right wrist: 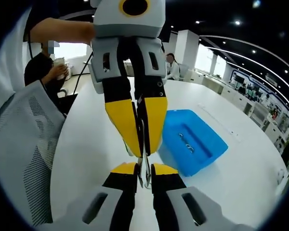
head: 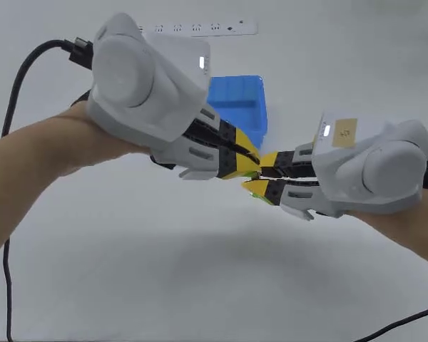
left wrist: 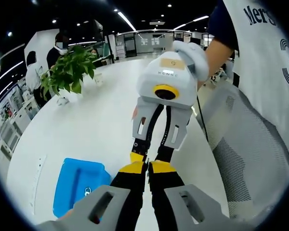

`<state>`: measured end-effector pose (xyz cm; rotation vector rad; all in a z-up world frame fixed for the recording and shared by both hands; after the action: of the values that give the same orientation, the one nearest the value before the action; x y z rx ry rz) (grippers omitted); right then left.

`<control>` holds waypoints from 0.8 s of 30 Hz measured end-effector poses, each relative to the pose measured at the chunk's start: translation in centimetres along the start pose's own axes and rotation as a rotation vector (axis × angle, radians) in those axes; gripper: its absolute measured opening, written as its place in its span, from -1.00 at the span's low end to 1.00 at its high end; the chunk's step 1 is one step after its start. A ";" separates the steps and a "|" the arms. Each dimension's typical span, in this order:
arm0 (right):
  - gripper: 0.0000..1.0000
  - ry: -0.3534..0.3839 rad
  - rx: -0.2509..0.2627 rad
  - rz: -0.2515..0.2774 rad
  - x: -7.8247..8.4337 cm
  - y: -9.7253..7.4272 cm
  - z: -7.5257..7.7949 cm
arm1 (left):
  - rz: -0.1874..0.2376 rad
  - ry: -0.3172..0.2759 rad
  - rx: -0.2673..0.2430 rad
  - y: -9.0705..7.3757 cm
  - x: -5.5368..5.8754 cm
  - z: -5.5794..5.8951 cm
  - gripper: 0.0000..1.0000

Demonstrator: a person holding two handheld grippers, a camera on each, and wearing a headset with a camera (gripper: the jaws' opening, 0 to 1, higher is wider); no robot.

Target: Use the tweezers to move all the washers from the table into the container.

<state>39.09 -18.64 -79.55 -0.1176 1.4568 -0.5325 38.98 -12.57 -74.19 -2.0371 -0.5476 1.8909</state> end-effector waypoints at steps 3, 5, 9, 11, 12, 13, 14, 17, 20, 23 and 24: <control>-0.73 0.015 0.000 -0.001 0.4 0.1 0.1 | -0.007 0.000 0.005 0.1 0.2 0.0 -0.87; -0.73 0.002 -0.002 -0.023 0.8 0.1 0.0 | -0.001 -0.002 0.002 0.1 0.2 -0.2 -0.87; -0.73 0.007 -0.004 -0.026 1.1 0.1 -0.1 | -0.009 -0.002 0.001 0.2 0.5 -0.5 -0.87; -0.73 0.012 0.000 -0.029 1.2 0.1 0.0 | -0.012 -0.003 0.001 0.2 0.6 -0.6 -0.87; -0.73 0.013 0.000 -0.028 1.3 0.1 0.0 | -0.014 -0.001 0.000 0.1 0.6 -0.6 -0.87; -0.73 0.015 0.003 -0.026 1.3 0.1 0.1 | -0.015 -0.001 -0.001 0.1 0.7 -0.7 -0.87; -0.73 0.016 0.003 -0.026 1.3 0.2 0.1 | -0.015 0.001 -0.001 0.1 0.7 -0.7 -0.87; -0.74 0.015 0.009 -0.025 1.4 0.2 0.3 | -0.001 0.003 0.002 0.2 0.6 -0.8 -0.87; -0.75 0.016 0.013 -0.022 1.4 0.2 0.5 | 0.003 0.002 0.004 0.4 0.6 -0.9 -0.87; -0.75 0.020 0.016 -0.021 1.4 0.2 0.5 | 0.003 0.000 0.008 0.5 0.8 -1.0 -0.87; -0.75 0.019 0.017 -0.023 1.5 0.2 0.5 | 0.004 0.000 0.011 0.6 0.8 -0.9 -0.87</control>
<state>39.67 -19.23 -80.91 -0.1160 1.4704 -0.5663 40.00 -12.68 -75.10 -2.0329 -0.5329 1.8919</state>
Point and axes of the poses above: the centre of the closed fingertips' face, and the gripper's own axes: y roughly forward along the fingers, z roughly to its right, x roughly out of its underside, the point moved 6 cm from there along -y, roughly backward along the fingers, and after that the axes turned 11 degrees about z, right-handed, at the moved point
